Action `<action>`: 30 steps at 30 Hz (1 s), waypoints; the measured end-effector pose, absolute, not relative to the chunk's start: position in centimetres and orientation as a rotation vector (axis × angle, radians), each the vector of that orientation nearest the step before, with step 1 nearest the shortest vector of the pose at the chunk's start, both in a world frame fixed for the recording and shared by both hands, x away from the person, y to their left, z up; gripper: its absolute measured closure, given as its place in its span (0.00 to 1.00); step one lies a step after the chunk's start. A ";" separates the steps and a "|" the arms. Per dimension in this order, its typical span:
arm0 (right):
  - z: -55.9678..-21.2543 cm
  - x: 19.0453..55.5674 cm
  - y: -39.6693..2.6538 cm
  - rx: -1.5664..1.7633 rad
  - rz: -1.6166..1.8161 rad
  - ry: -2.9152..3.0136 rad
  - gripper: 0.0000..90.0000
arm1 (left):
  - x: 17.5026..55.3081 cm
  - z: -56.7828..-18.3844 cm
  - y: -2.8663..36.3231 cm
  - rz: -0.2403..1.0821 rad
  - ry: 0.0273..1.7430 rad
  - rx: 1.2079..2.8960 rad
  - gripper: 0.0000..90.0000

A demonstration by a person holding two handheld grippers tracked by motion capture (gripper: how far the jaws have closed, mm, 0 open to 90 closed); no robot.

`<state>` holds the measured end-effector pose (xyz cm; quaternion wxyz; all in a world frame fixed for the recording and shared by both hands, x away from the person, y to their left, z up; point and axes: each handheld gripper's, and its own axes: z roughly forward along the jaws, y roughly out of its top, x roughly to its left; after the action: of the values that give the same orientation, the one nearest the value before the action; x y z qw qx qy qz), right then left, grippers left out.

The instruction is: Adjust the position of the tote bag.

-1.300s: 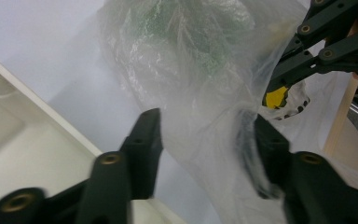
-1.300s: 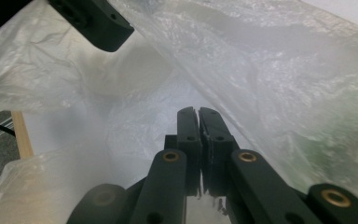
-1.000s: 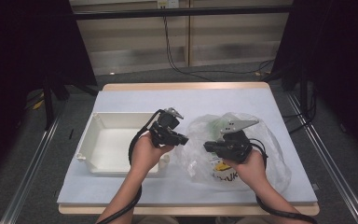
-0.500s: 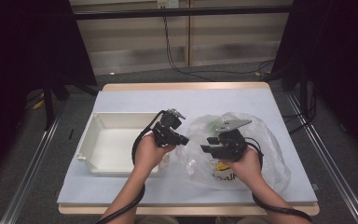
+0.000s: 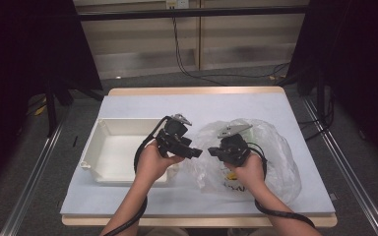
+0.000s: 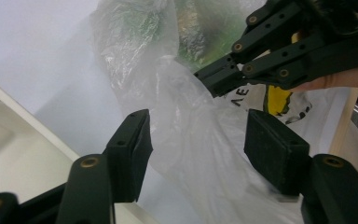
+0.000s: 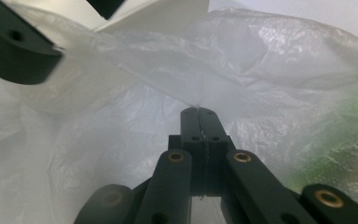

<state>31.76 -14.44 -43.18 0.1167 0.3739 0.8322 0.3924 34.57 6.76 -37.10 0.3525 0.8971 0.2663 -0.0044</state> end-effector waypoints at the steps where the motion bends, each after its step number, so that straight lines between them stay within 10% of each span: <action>1: -43.3 31.8 -14.4 1.098 1.145 2.439 1.00 | 34.4 -36.9 6.7 -0.010 0.684 2.330 0.44; 14: -44.1 32.0 -15.4 1.149 1.118 2.445 1.00 | 33.7 -37.6 5.8 -0.042 0.630 2.349 0.96; 25: -44.0 32.4 -16.6 1.170 1.119 2.433 1.00 | 33.5 -39.2 5.3 0.065 0.679 2.424 0.98; 30: -43.7 32.5 -16.9 1.177 1.128 2.427 1.00 | 33.4 -38.4 6.0 0.041 0.699 2.325 0.79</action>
<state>32.46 -16.87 -43.65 0.1089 0.4003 0.8251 0.3835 33.36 6.00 -38.38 0.3493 0.8972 0.2699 0.0159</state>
